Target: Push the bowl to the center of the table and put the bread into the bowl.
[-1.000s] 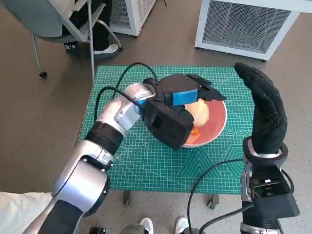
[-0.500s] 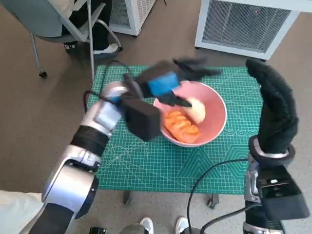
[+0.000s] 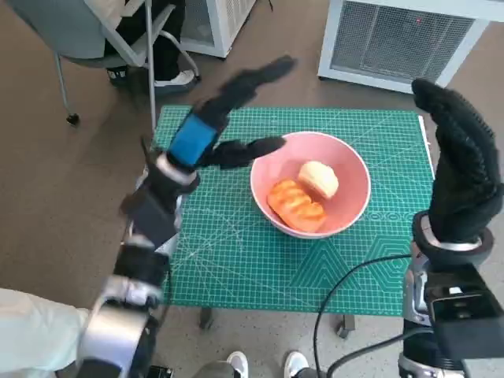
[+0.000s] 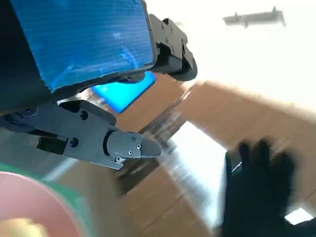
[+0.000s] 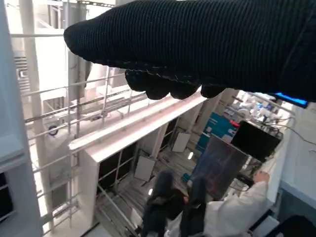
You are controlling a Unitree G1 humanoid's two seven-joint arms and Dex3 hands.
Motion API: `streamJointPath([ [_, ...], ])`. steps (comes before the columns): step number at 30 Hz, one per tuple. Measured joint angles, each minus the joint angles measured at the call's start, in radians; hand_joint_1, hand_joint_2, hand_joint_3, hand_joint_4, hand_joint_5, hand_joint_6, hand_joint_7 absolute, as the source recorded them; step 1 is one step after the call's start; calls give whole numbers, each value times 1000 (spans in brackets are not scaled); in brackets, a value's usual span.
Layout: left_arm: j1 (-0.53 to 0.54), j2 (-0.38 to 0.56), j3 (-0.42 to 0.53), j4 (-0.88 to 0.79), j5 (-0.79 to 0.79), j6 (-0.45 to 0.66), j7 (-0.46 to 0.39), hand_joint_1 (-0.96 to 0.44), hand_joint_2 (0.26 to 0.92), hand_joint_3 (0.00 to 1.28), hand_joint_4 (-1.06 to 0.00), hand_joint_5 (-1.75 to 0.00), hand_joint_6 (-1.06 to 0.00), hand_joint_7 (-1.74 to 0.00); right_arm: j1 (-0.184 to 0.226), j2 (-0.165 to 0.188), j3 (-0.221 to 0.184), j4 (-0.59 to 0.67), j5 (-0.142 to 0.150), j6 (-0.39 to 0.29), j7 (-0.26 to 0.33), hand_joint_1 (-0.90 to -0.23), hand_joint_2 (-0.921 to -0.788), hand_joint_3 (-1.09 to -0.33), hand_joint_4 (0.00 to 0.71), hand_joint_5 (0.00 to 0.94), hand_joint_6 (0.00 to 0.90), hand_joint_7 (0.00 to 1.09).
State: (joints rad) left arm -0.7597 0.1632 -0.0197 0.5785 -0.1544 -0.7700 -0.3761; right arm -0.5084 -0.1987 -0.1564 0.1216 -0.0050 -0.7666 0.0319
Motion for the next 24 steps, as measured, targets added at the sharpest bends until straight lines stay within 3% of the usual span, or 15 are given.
streamJointPath([
  [9,103,-60,30,-133,-61,30,21,-310,898,426,-21,-866,1,-1037,-9,-2,10,-24,2,24,5,-491,-921,-592,391,0,57,657],
  [24,151,-65,30,-277,-89,164,-17,-331,839,533,1,-857,1,-1005,-24,-1,33,-49,1,64,10,-498,-921,-593,391,1,60,671],
])
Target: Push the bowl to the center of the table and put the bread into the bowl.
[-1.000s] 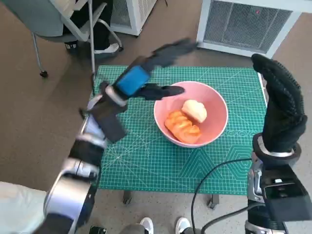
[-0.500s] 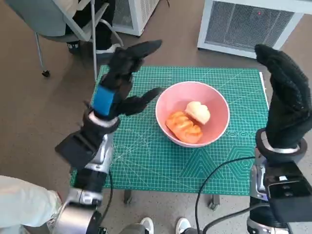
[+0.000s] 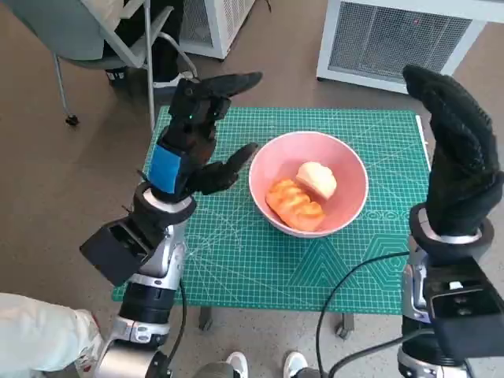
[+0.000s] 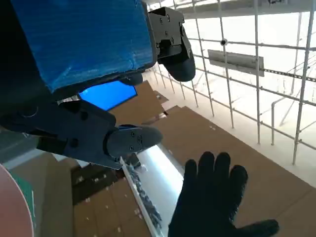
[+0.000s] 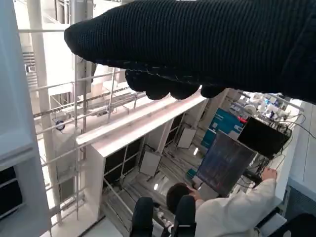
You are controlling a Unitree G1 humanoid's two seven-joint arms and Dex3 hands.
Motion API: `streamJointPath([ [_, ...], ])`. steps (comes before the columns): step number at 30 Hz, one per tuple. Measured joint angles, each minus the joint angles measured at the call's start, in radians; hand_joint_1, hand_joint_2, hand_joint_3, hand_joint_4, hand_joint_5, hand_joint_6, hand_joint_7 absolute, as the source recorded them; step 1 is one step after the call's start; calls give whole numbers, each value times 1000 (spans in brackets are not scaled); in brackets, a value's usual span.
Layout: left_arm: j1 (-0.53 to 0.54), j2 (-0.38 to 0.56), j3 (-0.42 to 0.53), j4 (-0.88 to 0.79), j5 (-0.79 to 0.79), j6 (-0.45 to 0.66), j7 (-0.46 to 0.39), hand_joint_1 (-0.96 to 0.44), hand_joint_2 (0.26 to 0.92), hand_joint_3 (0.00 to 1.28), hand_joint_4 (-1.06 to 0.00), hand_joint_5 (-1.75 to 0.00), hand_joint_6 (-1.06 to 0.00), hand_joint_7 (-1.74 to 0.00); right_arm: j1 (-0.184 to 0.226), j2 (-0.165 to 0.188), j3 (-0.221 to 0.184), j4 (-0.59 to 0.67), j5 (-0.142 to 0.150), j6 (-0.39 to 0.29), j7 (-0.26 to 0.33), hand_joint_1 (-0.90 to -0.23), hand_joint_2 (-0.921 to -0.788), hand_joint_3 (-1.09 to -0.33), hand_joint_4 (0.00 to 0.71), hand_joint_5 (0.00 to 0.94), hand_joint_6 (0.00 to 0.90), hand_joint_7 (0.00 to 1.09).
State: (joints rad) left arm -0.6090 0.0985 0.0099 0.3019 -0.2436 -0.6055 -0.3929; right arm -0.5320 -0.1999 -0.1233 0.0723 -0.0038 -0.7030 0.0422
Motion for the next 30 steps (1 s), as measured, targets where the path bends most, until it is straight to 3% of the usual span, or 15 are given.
streamJointPath([
  [19,14,-31,9,-48,-18,37,-3,-305,793,628,1,-868,1,-1016,-1,-2,18,-14,-5,24,13,-505,-921,-591,390,0,51,686],
  [30,18,-38,9,-71,-24,61,-3,-301,784,646,1,-881,1,-1025,-1,-3,25,-17,-24,34,14,-516,-921,-591,373,0,37,693],
])
